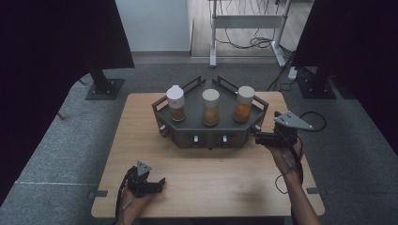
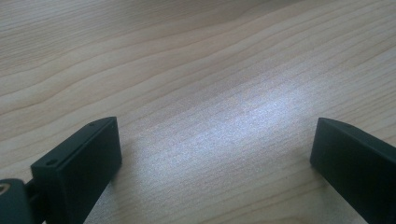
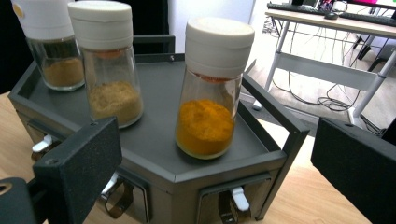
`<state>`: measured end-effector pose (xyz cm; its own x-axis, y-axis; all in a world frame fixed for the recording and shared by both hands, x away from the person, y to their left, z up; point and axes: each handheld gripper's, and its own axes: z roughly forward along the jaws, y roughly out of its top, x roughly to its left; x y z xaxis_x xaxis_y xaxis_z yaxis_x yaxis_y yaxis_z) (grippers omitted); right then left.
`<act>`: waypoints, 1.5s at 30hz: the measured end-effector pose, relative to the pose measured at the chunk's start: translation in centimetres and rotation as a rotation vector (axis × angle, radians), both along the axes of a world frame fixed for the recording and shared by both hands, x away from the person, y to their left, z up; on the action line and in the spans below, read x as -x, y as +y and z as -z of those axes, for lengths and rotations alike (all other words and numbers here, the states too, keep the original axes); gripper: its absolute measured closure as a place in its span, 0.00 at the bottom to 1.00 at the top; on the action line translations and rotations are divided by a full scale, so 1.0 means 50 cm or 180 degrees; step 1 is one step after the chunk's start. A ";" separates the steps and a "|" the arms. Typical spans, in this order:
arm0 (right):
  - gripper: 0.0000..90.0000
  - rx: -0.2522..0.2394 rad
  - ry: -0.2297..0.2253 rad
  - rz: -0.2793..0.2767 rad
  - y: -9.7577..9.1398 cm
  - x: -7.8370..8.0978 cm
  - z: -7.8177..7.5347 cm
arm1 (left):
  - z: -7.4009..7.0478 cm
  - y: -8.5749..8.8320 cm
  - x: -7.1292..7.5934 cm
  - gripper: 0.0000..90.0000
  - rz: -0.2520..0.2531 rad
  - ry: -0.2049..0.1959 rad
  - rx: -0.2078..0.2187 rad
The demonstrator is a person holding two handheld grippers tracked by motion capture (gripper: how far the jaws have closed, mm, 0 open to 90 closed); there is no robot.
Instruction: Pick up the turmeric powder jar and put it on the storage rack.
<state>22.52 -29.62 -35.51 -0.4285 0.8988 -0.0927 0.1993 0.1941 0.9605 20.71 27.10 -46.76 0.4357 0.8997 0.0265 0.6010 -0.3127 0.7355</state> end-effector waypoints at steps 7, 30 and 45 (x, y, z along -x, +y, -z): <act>0.02 0.0067 0.0049 -0.0006 0.000 0.015 0.007 | 0.000 0.000 0.000 0.02 -0.0001 -0.0002 0.0000; 0.04 0.0233 0.0262 0.0000 0.005 0.045 0.046 | 0.000 0.000 0.000 0.02 0.0000 -0.0001 -0.0001; 0.04 0.0290 0.0322 -0.0029 0.012 0.065 0.074 | 0.000 0.000 0.000 0.02 0.0001 -0.0001 -0.0002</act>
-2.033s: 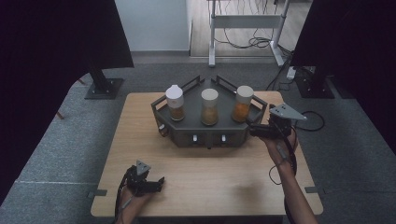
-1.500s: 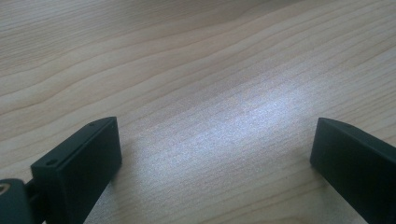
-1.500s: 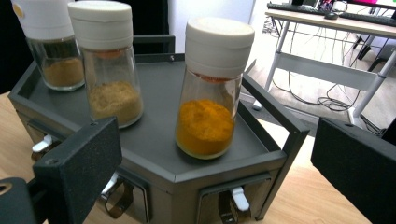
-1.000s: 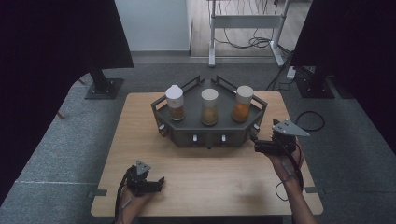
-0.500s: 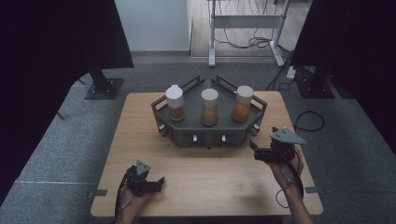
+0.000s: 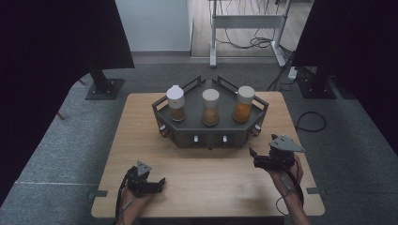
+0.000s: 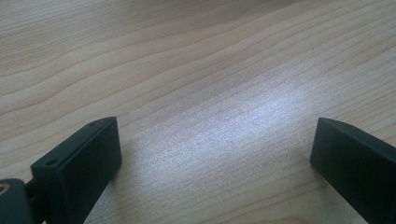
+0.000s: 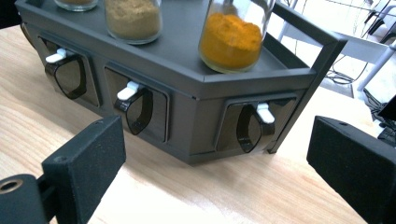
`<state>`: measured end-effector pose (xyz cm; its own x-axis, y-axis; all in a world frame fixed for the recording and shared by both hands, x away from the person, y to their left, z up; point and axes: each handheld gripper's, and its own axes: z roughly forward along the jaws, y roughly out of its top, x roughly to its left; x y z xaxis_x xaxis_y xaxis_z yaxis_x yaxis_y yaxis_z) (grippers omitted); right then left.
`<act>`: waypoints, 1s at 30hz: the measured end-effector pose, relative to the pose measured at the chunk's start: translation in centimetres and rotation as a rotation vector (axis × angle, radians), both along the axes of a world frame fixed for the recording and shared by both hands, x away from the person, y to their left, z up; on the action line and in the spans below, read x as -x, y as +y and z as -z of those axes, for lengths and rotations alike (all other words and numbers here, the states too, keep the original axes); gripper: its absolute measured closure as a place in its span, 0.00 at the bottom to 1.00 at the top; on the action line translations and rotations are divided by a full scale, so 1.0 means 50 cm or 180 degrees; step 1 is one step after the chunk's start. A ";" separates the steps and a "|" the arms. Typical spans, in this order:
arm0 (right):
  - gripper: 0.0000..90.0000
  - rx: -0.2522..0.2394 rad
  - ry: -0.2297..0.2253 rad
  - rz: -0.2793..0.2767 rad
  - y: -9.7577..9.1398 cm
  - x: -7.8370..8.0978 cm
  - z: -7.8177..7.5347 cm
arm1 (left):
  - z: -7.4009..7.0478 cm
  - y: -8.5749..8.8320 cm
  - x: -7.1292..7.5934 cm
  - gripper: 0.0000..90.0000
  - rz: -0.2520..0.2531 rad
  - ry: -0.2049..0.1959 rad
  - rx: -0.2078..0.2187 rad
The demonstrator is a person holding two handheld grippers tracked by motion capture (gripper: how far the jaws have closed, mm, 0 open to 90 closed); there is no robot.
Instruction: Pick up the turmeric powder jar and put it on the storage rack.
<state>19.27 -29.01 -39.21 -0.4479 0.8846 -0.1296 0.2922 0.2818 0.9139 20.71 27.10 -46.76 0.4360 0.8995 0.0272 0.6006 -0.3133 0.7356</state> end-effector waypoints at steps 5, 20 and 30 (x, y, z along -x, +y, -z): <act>0.05 0.0000 0.0031 0.0007 -0.001 0.005 0.011 | 0.000 0.000 0.000 0.02 0.0003 0.0002 -0.0004; 0.05 0.0078 0.0106 0.0044 0.000 0.013 0.035 | 0.000 0.000 0.000 0.02 -0.0002 -0.0001 0.0000; 0.06 0.0117 0.0185 0.0075 0.001 0.014 0.056 | 0.000 0.000 0.000 0.02 -0.0002 -0.0001 0.0000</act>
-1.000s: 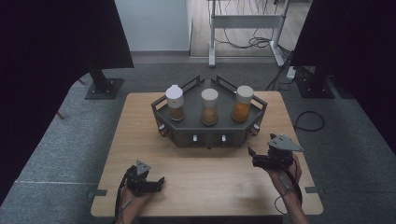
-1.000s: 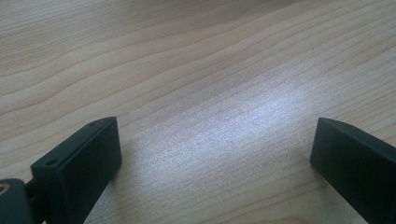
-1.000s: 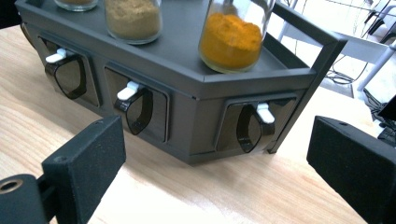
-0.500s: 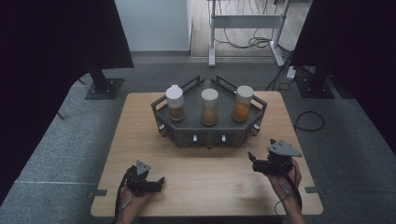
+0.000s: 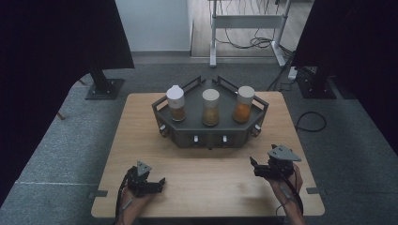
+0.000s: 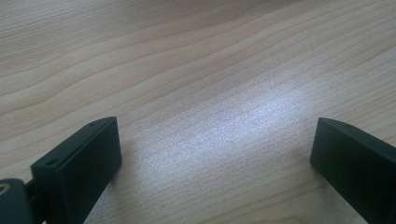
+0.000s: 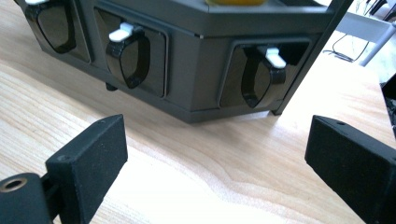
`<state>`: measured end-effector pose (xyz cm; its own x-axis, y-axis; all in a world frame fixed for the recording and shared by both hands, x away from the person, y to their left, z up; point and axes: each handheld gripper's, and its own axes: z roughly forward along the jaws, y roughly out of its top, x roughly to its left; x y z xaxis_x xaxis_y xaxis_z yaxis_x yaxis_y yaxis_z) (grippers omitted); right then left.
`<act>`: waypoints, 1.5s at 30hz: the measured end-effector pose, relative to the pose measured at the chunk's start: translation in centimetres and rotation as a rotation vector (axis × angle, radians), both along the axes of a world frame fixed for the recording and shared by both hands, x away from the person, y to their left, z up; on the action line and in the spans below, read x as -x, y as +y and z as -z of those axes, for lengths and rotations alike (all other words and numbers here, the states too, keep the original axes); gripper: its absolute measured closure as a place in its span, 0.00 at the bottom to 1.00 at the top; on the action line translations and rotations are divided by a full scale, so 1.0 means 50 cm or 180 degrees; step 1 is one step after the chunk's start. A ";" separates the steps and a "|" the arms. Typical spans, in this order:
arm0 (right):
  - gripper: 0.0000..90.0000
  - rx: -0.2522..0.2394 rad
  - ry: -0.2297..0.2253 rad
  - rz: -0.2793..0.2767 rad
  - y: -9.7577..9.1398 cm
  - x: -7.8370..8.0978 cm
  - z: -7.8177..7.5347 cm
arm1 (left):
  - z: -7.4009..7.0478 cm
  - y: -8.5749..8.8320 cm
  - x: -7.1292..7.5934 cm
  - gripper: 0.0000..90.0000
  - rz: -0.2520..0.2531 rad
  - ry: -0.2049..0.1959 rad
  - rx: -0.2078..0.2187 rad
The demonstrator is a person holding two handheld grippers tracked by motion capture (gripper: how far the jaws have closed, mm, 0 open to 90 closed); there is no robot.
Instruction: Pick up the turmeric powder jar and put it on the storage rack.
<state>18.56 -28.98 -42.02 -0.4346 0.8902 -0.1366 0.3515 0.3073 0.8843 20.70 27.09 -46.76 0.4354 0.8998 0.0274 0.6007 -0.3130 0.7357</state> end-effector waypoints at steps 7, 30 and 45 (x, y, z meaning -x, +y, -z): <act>0.06 0.0006 0.0038 0.0037 -0.003 0.002 0.011 | 0.000 0.000 0.000 0.02 0.0000 0.0000 0.0000; 0.07 0.0160 0.0289 0.0140 0.000 -0.006 0.065 | 0.000 0.000 0.000 0.02 0.0000 0.0000 0.0001; 0.07 0.0254 0.0428 0.0148 0.007 -0.013 0.096 | 0.000 0.000 0.000 0.02 0.0000 0.0000 0.0000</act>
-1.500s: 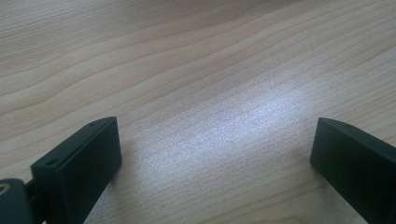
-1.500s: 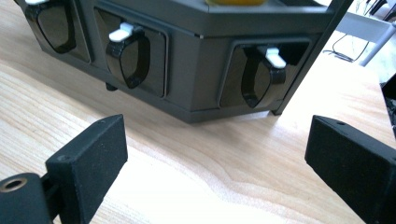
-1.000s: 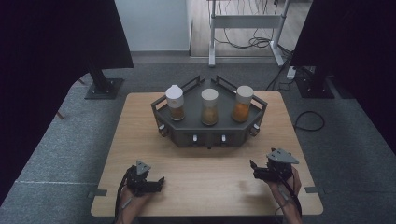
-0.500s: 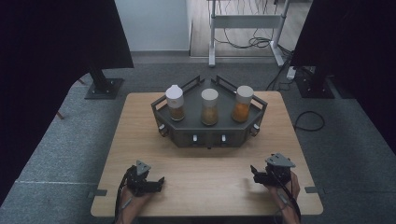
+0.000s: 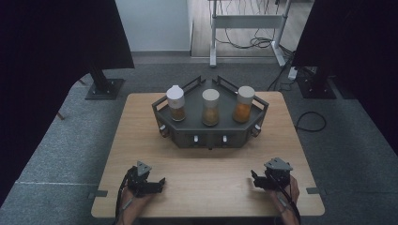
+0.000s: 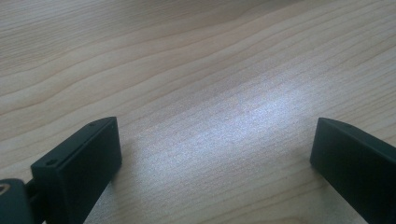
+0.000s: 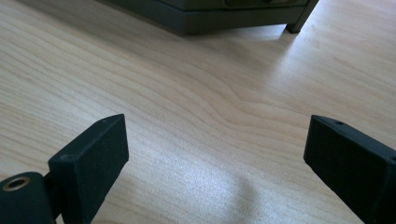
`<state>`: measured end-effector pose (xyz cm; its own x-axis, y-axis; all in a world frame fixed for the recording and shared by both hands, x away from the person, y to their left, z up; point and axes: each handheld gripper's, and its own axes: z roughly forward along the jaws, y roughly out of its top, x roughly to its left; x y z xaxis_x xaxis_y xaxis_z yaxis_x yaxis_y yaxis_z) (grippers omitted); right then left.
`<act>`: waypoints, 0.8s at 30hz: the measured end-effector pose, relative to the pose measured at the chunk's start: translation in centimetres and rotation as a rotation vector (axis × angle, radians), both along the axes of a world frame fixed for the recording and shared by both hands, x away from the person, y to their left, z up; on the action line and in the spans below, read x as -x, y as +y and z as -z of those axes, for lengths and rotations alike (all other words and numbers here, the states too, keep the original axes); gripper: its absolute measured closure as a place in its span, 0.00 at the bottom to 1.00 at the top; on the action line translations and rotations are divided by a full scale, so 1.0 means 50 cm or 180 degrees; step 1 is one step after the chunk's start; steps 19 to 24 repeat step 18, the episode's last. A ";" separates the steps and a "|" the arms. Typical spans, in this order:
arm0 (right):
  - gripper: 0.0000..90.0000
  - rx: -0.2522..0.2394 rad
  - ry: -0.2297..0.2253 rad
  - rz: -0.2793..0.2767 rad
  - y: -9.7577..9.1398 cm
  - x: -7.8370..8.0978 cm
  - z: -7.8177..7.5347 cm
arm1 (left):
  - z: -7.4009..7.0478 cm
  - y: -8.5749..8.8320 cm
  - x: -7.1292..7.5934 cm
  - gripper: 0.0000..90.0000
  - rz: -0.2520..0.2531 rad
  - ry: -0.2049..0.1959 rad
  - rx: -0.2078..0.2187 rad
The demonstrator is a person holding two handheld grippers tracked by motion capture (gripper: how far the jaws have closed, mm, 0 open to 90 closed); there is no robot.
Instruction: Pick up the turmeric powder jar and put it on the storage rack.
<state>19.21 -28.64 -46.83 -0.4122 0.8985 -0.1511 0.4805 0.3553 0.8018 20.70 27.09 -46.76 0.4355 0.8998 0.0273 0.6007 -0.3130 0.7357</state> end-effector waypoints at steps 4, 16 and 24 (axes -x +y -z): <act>0.06 0.0014 0.0039 0.0011 0.001 -0.003 0.008 | 0.000 0.000 0.000 0.02 0.0000 0.0000 0.0001; 0.07 0.0019 0.0149 0.0039 0.001 -0.012 0.022 | 0.000 0.000 0.000 0.02 0.0000 0.0001 0.0000; 0.07 0.0024 0.0159 0.0040 0.002 -0.013 0.021 | 0.000 0.000 0.000 0.02 0.0000 0.0000 0.0000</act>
